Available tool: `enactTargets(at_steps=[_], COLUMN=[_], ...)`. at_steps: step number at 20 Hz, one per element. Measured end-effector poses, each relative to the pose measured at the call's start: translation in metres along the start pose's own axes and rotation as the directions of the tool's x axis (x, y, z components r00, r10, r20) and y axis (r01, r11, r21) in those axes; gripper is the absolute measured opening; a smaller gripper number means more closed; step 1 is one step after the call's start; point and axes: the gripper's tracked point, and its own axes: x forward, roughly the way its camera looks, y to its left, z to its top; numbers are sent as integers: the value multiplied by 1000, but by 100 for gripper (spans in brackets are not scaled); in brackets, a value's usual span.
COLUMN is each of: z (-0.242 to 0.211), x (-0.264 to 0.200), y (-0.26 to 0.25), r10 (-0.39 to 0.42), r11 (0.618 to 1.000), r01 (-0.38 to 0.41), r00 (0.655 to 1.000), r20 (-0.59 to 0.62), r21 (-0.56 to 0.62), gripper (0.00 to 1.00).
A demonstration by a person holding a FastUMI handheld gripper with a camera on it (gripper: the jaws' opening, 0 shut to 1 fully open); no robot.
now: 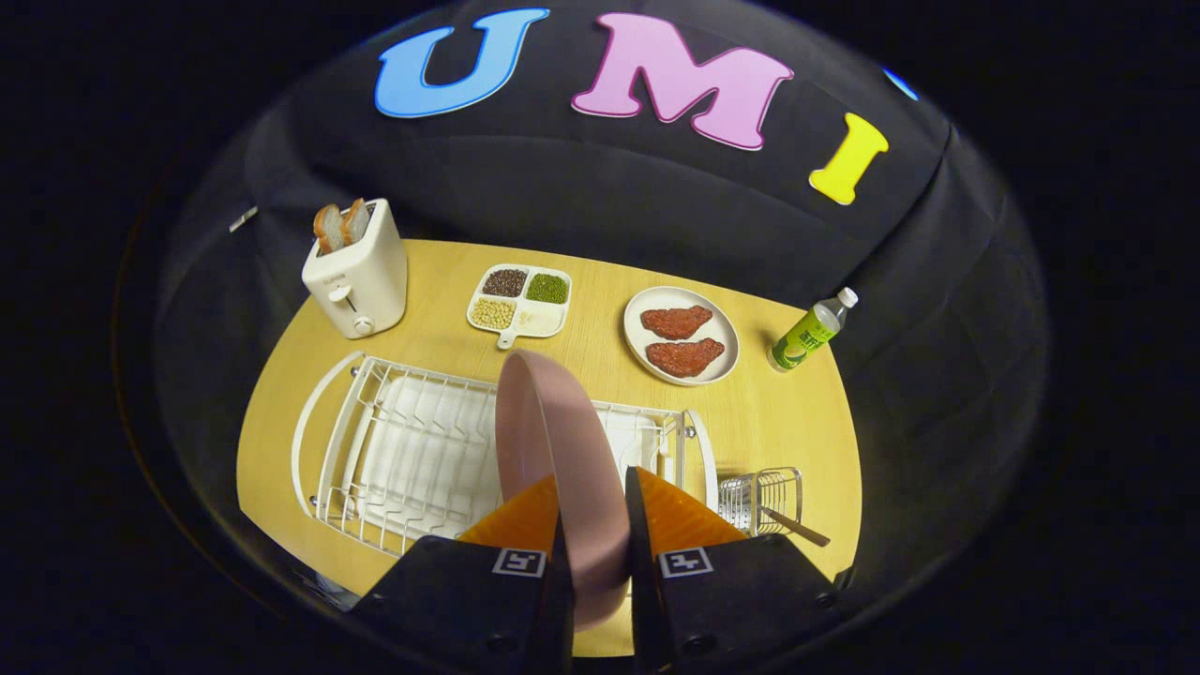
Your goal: Take the plate from the dish rack, then take the spoon from the basket and place it into the plate.
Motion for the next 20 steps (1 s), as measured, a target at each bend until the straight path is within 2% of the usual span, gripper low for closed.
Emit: enactTargets(at_steps=[6, 10, 16, 20], z=[-32, -84, -178, -236], x=[-49, -73, -97, -88], y=[-38, -54, -83, -77], r10=[132, 250, 300, 337], r11=[981, 939, 889, 864], r01=[-133, -233, -225, -226], r00=[991, 968, 944, 923], r20=[21, -34, -137, -183], r21=[138, 255, 398, 451], gripper=[29, 29, 29, 29])
